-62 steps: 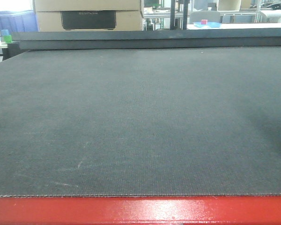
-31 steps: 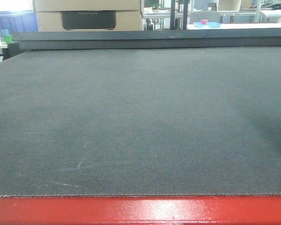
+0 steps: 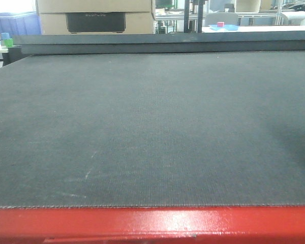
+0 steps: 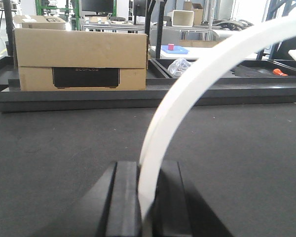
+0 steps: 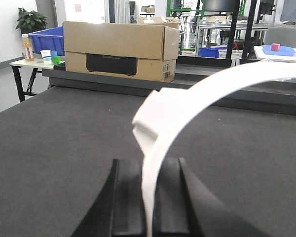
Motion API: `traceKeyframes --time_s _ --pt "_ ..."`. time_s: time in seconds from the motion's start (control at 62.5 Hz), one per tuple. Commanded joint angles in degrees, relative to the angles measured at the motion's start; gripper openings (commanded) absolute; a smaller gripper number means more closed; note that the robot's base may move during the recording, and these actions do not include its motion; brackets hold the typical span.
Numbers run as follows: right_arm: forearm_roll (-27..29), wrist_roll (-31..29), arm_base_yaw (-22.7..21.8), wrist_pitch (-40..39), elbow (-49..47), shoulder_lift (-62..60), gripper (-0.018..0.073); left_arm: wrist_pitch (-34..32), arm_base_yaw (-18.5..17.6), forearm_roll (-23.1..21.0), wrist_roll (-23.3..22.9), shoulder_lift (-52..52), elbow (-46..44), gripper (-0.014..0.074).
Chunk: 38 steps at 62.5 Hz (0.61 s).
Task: Grab PVC pipe and place in blue bin
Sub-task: 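Hold both clamps raised while the base backs away from the table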
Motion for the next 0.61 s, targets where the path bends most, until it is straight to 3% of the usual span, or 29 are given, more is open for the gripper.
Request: traceKeyframes --time_s 0.0,0.592 --pt "-0.8 -0.1 -0.2 -1.0 -0.5 -0.3 -0.0169 -1.6 -0.5 -0.1 0.0 -0.1 -0.2 -0.0111" --pt "-0.8 -0.1 -0.2 -1.0 -0.5 -0.3 -0.0169 -2.1 -0.5 -0.1 0.0 -0.1 -0.2 -0.0111"
